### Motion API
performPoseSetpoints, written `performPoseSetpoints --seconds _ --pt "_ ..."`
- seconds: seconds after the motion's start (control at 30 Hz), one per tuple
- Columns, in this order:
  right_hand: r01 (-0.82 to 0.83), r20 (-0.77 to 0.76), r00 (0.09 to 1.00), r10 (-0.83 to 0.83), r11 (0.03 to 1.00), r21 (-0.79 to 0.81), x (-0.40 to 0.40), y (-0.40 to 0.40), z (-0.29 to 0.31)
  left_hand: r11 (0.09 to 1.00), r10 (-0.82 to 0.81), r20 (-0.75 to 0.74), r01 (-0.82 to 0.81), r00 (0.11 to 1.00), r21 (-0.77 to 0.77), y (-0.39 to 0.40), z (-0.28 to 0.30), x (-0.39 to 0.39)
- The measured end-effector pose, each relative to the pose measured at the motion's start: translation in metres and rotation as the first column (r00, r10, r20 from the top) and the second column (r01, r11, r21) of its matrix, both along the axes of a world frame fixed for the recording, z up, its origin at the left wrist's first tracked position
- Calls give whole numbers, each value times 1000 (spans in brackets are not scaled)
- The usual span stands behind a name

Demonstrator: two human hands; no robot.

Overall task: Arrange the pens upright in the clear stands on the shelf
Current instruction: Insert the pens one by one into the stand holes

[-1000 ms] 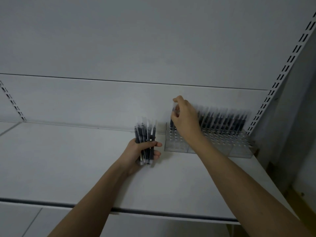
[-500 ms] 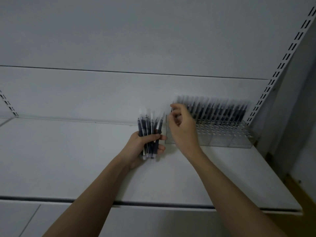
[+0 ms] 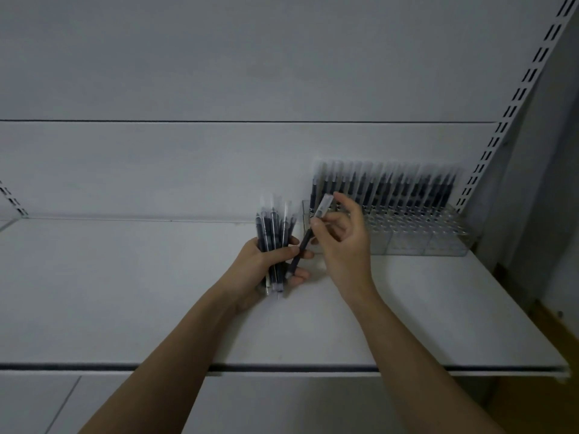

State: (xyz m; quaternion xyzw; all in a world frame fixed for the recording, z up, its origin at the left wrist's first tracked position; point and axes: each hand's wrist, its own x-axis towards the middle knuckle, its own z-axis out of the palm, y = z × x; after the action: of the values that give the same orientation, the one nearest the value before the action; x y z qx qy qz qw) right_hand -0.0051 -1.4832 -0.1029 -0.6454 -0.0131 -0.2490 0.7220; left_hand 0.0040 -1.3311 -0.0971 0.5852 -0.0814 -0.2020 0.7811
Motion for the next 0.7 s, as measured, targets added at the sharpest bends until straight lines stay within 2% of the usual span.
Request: performPoseSetpoints --seconds 0.23,0.37,0.47,0.6,0.7 --pt "20 37 999 -20 1000 9 2 -4 3 999 36 8 -36 999 -4 0 0 -1" --pt "114 94 989 -114 993 11 20 -23 25 992 118 1 -117 993 -43 0 0 1" --pt "204 135 973 -187 971 -127 35 -39 46 990 135 7 -135 991 -40 0 1 1" --pt "243 172 967 -190 894 -377 50 -45 53 995 94 19 -94 995 -44 -2 2 -1" --pt "249 208 963 -169 855 -454 56 -43 54 995 96 46 -96 994 -17 -2 2 -1"
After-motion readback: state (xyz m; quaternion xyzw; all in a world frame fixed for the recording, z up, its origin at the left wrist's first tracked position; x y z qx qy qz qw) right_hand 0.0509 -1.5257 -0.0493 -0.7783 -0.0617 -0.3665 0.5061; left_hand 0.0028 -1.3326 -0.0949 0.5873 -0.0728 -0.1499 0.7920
